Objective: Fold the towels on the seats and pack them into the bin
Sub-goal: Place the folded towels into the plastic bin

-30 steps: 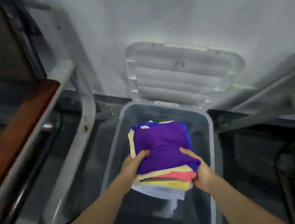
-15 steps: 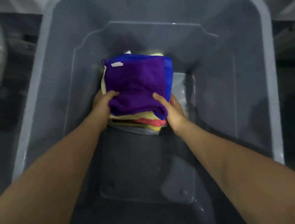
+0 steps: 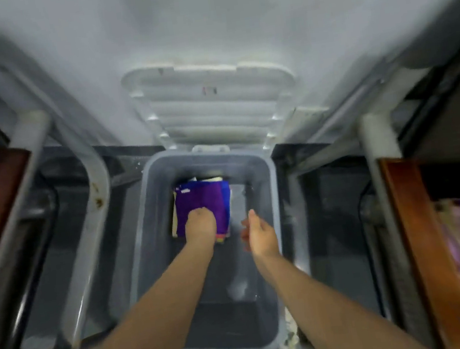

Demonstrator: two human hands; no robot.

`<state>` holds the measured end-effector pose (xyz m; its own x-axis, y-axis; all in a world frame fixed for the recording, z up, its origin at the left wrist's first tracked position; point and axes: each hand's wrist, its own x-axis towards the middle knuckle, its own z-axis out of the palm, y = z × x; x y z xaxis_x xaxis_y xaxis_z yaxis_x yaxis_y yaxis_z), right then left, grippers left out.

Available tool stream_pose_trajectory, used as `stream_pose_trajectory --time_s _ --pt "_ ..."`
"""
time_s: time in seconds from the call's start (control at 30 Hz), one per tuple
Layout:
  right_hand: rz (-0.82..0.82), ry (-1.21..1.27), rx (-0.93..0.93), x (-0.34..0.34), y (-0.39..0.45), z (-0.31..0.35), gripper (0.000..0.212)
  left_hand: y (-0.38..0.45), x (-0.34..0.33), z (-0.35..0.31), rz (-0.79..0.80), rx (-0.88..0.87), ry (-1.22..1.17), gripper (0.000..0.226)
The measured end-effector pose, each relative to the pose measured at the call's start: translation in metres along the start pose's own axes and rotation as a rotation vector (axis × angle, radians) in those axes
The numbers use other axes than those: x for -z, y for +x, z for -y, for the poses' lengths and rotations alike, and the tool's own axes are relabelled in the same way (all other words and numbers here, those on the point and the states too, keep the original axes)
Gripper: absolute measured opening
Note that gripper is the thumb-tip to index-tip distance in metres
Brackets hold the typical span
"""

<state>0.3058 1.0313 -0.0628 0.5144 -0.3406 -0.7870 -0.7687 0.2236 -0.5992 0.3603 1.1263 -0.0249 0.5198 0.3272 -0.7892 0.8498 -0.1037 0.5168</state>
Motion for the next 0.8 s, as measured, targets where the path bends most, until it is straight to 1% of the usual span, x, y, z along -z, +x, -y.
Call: stream_pose_trajectory --time_s 0.07,0.13,0.23,0.27,0.33,0.37,0.47,0.57,0.67,0.7,0.77,0.8 --pt "0.056 0.028 0.041 0.029 -0.041 0.030 0.046 -0.046 -0.010 -0.007 0.135 -0.047 0.036 0.032" --pt "0.055 -0.011 0.086 0.062 -0.072 0.058 0.047 -0.089 -0.024 -0.021 0.225 -0.076 0.037 0.018" --pt "-0.011 -0.001 0.171 0.115 -0.110 0.089 0.044 -0.156 -0.039 -0.041 0.319 -0.103 -0.013 0.025" --pt "-0.034 0.009 0.187 0.127 -0.116 0.094 0.043 -0.167 -0.042 -0.046 0.354 -0.105 -0.024 0.024" --pt "-0.111 0.073 0.219 0.169 -0.138 0.107 0.041 -0.201 -0.056 -0.053 0.414 -0.108 -0.020 0.012" --pt "-0.136 0.112 0.229 0.187 -0.145 0.111 0.041 -0.214 -0.062 -0.054 0.410 -0.111 -0.022 0.009" --pt "-0.229 0.169 0.235 0.251 -0.161 0.115 0.040 -0.257 -0.090 -0.054 0.477 -0.133 0.009 0.012" --pt "-0.335 0.233 0.199 0.327 -0.166 0.111 0.037 -0.299 -0.129 -0.046 0.566 -0.135 0.017 0.019" --pt "-0.459 0.190 0.168 0.401 -0.151 0.097 0.035 -0.324 -0.178 -0.029 0.613 -0.135 0.038 0.027" --pt "-0.497 0.175 0.163 0.423 -0.142 0.091 0.034 -0.329 -0.196 -0.021 0.632 -0.137 0.054 0.026" --pt "-0.559 0.144 0.151 0.466 -0.120 0.081 0.034 -0.335 -0.237 -0.008 0.651 -0.126 0.079 0.017" --pt "-0.566 0.097 0.155 0.488 -0.104 0.077 0.031 -0.339 -0.259 -0.002 0.647 -0.124 0.100 0.018"
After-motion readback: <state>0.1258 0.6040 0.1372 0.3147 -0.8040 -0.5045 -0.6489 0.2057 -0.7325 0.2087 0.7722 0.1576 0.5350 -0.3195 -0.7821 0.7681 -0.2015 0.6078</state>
